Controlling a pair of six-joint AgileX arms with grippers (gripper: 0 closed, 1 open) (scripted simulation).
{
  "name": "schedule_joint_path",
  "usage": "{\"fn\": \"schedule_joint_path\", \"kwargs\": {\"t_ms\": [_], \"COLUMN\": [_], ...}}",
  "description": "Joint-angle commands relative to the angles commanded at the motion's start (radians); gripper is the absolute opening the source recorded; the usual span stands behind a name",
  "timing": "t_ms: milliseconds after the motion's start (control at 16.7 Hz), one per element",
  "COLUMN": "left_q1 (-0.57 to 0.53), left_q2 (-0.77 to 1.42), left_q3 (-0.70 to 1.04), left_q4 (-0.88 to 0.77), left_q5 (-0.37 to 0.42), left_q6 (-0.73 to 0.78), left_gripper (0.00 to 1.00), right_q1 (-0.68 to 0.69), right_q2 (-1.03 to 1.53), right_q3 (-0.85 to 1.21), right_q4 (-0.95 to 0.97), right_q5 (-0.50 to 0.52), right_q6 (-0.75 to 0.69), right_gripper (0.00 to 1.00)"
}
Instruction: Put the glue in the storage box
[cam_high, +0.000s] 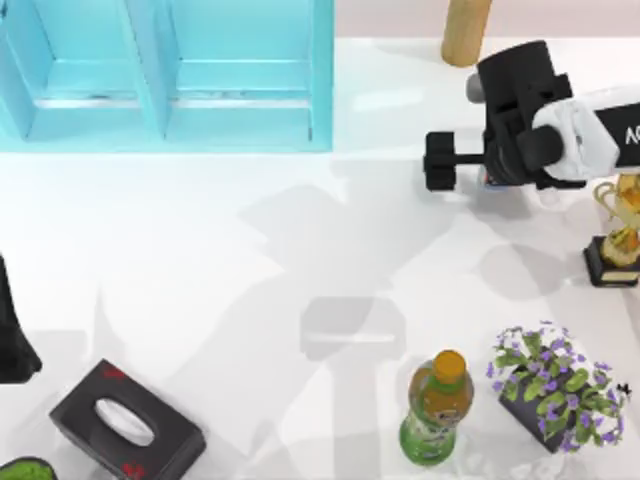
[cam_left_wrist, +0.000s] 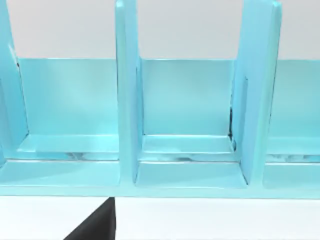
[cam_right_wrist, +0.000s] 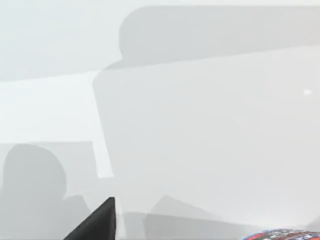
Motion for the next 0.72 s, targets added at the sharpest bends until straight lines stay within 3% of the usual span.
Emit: {"fn": "schedule_joint_path", "kwargs": {"t_ms": [300, 720], "left_q1": [0.0, 0.0], "left_q2": [0.0, 0.0], "left_q3": [0.0, 0.0], "left_q4": [0.0, 0.0], "left_q5": [0.0, 0.0], "left_q6": [0.0, 0.0], "left_gripper": [1.0, 1.0], "right_q1": [-0.002, -0.002], "right_q2": [0.007, 0.007], "right_q3": [-0.001, -0.001], "right_q4": [0.008, 0.008], "right_q5": [-0.001, -0.001], "right_q6": [-0.002, -0.002], "right_gripper": [1.0, 0.47]}}
